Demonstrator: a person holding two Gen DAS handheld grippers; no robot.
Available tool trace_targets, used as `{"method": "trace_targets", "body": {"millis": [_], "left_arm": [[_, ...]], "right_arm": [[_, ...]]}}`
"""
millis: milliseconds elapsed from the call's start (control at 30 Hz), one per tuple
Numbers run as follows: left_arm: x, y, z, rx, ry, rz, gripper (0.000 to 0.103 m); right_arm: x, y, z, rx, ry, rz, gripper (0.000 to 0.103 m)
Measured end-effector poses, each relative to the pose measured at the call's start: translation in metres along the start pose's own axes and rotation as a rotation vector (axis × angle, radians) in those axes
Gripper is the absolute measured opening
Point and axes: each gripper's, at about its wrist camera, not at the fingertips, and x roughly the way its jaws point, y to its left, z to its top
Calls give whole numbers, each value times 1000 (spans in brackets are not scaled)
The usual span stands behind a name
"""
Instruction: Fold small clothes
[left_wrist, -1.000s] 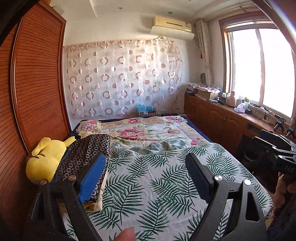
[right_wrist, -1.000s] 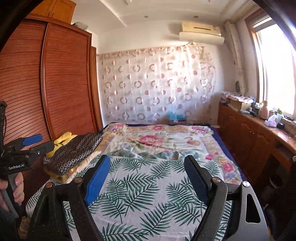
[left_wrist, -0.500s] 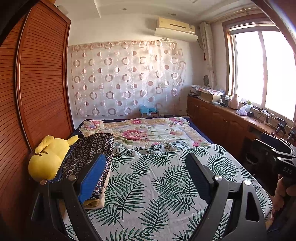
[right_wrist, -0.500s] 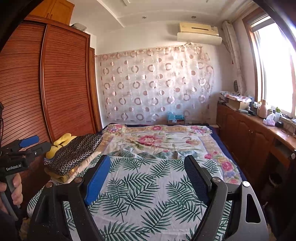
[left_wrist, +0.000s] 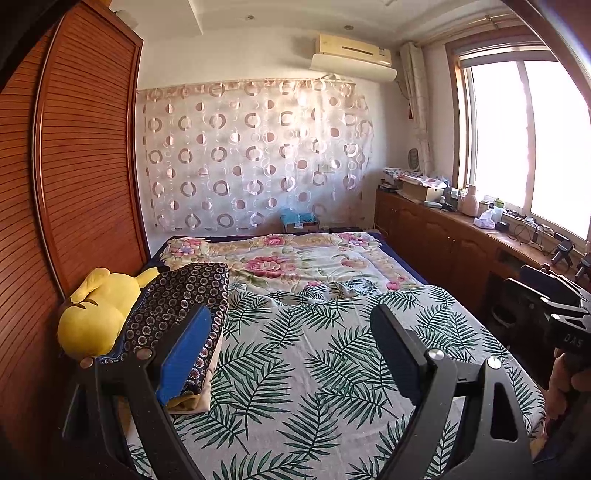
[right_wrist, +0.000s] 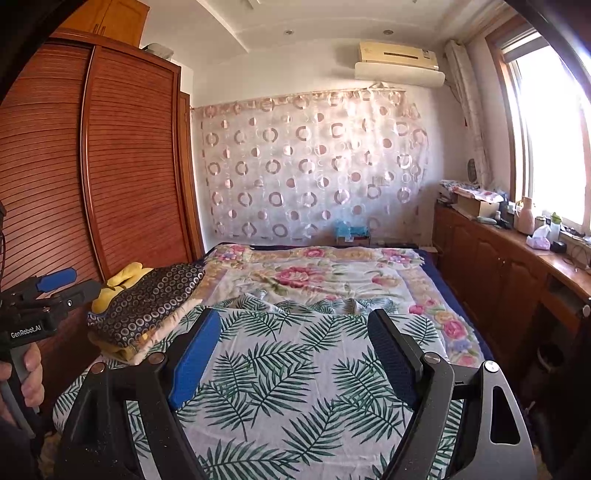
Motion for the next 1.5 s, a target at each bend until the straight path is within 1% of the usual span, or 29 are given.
{"method": "trace_targets", "body": {"millis": [633, 1500], "left_arm": [[0, 0, 0, 0, 1, 0, 89], [0, 0, 0, 1, 1, 2, 89]], "right_arm": [[5, -10, 3, -3, 5, 8, 83], [8, -9, 3, -5, 1, 10, 83]]}}
